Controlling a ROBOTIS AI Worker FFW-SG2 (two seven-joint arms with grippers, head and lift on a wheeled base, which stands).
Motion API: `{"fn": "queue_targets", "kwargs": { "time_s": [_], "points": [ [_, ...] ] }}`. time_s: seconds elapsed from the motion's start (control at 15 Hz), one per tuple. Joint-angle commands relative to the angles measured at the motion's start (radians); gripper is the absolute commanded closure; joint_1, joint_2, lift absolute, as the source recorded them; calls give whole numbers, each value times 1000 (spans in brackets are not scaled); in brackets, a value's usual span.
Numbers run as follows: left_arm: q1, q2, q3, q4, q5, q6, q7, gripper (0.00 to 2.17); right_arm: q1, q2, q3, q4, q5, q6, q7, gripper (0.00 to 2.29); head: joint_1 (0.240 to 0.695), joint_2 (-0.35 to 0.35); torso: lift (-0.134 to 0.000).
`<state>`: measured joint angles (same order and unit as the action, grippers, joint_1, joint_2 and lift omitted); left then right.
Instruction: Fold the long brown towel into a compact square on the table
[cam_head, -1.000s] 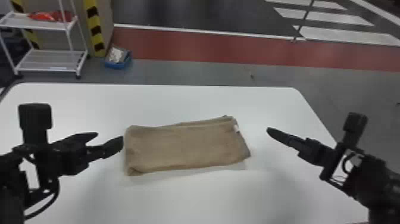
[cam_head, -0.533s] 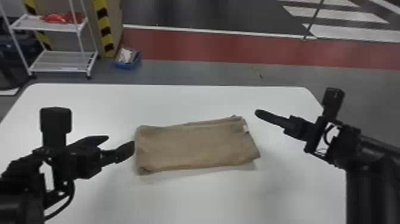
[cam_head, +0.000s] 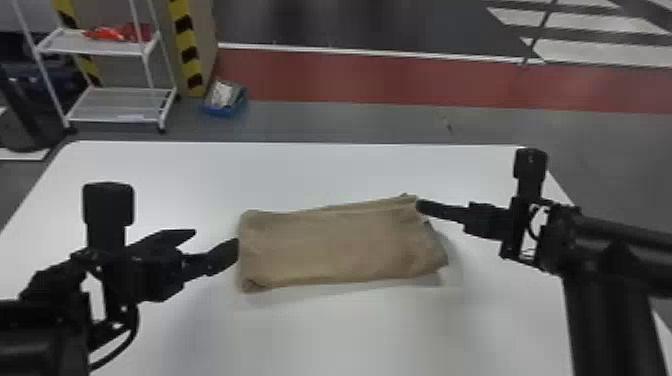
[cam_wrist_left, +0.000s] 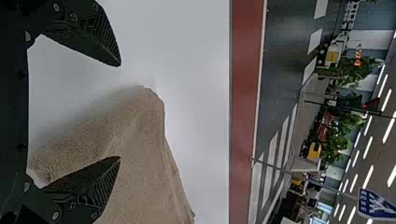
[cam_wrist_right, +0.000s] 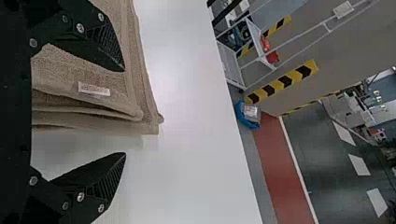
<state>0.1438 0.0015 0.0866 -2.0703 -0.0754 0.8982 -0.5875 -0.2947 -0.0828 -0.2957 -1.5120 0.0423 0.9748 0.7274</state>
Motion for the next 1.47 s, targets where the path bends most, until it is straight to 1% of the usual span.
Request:
{"fn": "queue_targets", "kwargs": {
  "time_s": [0.0, 0.13, 0.27, 0.6, 0.8, 0.87, 1.13, 1.27, 1.4],
  "points": [
    [10, -4, 5, -5, 2, 0, 0, 198, -24, 0, 24, 30, 17, -6, 0, 380, 695, -103, -124],
    [16, -4, 10, -8, 3, 0, 0, 198, -31, 2, 40, 35, 27, -6, 0, 383, 695, -92, -124],
    [20, -4, 12, -13, 6, 0, -2, 198, -38, 2, 53, 42, 39, -3, 0, 441, 695, -86, -124],
    [28, -4, 16, -27, 14, 0, -3, 198, -52, 6, 86, 64, 68, 15, 0, 441, 695, -74, -124],
    [28, -4, 19, -28, 16, 0, -2, 198, -57, 11, 89, 67, 68, 15, 1, 512, 695, -64, -124],
    [28, -4, 19, -28, 16, 0, -2, 198, -58, 9, 93, 67, 70, 19, 3, 586, 695, -63, -124],
    [19, -4, 21, -28, 13, 0, -3, 198, -58, 9, 92, 67, 71, 19, 7, 589, 695, -58, -124],
    [-17, -4, 12, -13, 8, 6, -5, 198, -57, 9, 90, 67, 71, 19, 12, 768, 695, -57, -124],
    [-40, -4, 5, 2, 13, 15, -8, 198, -52, 9, 89, 67, 71, 22, 12, 768, 695, -58, -124]
  ]
}}
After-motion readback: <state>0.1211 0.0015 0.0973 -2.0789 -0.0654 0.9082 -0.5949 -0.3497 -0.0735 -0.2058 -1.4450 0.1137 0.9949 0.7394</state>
